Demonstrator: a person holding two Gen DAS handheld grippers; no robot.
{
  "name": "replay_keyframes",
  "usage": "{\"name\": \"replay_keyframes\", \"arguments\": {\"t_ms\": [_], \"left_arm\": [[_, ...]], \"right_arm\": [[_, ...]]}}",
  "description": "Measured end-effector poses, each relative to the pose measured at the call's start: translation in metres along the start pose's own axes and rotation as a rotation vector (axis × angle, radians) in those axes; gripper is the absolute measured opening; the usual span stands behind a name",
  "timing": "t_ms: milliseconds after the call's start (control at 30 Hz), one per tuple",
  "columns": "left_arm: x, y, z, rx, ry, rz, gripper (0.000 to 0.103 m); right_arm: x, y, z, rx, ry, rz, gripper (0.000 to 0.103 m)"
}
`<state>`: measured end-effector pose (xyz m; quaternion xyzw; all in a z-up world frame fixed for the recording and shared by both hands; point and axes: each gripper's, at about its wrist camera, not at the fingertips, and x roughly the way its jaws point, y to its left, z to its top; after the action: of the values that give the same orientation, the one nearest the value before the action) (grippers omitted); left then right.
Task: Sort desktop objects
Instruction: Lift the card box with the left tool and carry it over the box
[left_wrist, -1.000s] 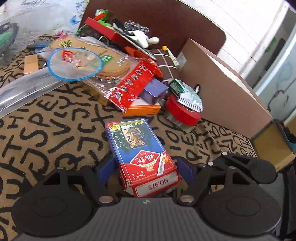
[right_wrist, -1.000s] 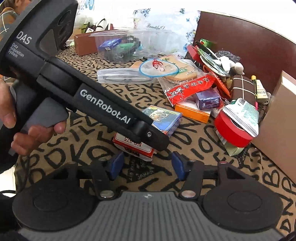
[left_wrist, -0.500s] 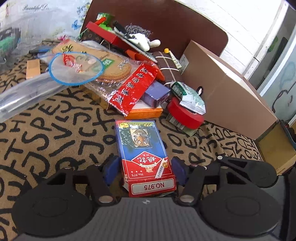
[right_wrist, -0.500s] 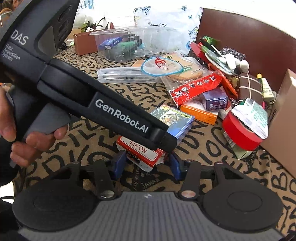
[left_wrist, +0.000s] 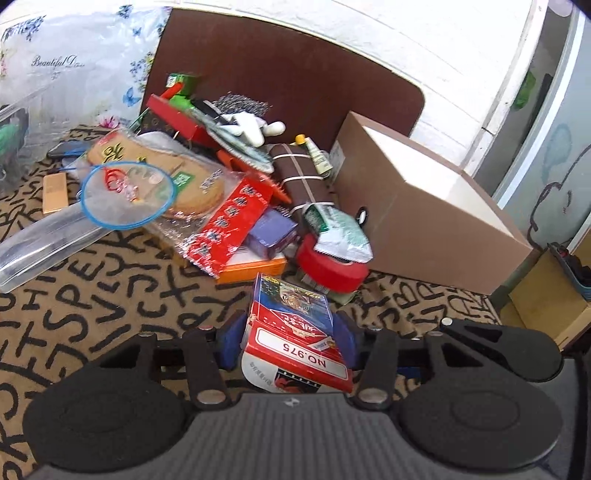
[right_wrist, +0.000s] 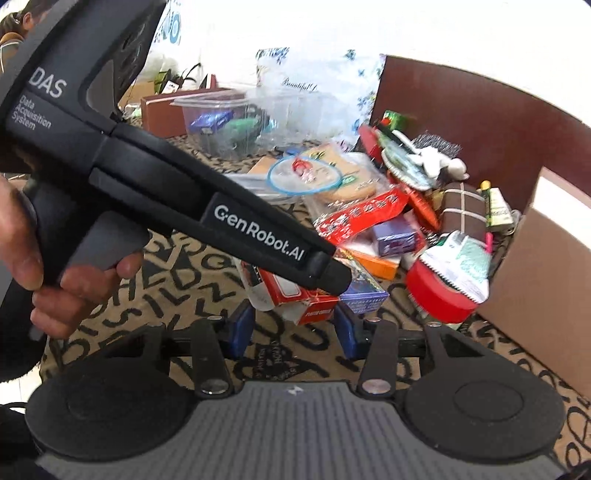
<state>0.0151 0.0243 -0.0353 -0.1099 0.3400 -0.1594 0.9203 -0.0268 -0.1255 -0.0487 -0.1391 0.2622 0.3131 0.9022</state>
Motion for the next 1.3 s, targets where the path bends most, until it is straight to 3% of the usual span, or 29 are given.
{"name": "replay_keyframes", "arguments": {"t_ms": [67,100,200,267,333,400,567,667,833,1000,1300], "left_arm": [[-0.001,-0.006,0.002,0.009,-0.003,-0.008,0.047],[0.000,-0.009,0.004,0.009,0.000,-0.025,0.027],[0.004,-0.016,0.010,-0.005,0.020,-0.061,0.021],[0.008,-0.020,0.011,0.013,0.034,-0.067,0.024],[0.014,-0.018,0.008,0.004,0.064,-0.063,0.035],[0.021,-0.016,0.002,0.016,0.096,-0.054,0.056],[0.044,-0.009,-0.012,0.008,0.189,-0.022,0.057],[0.051,-0.012,-0.015,0.027,0.192,-0.036,0.061],[0.054,-0.017,-0.018,0.041,0.188,-0.067,0.051],[0.039,-0.030,-0.013,0.060,0.149,-0.066,0.049],[0.004,-0.071,0.033,0.133,-0.043,-0.118,0.049]], "right_arm": [[-0.005,-0.005,0.002,0.005,-0.019,-0.012,0.046],[-0.008,-0.007,0.002,0.008,-0.034,-0.018,0.046],[-0.017,-0.011,0.007,0.009,-0.068,-0.021,0.045],[-0.019,-0.013,0.007,0.002,-0.075,-0.039,0.045],[-0.018,-0.018,0.003,0.014,-0.045,-0.019,0.045],[-0.011,-0.022,-0.006,0.031,0.018,-0.007,0.051],[0.004,-0.023,-0.032,0.067,0.141,-0.022,0.073],[0.008,-0.023,-0.041,0.076,0.158,-0.034,0.077],[0.012,-0.031,-0.042,0.151,0.156,0.010,0.073],[0.005,-0.028,-0.038,0.132,0.142,-0.042,0.068],[-0.044,-0.044,-0.001,0.080,-0.034,-0.162,0.067]]}}
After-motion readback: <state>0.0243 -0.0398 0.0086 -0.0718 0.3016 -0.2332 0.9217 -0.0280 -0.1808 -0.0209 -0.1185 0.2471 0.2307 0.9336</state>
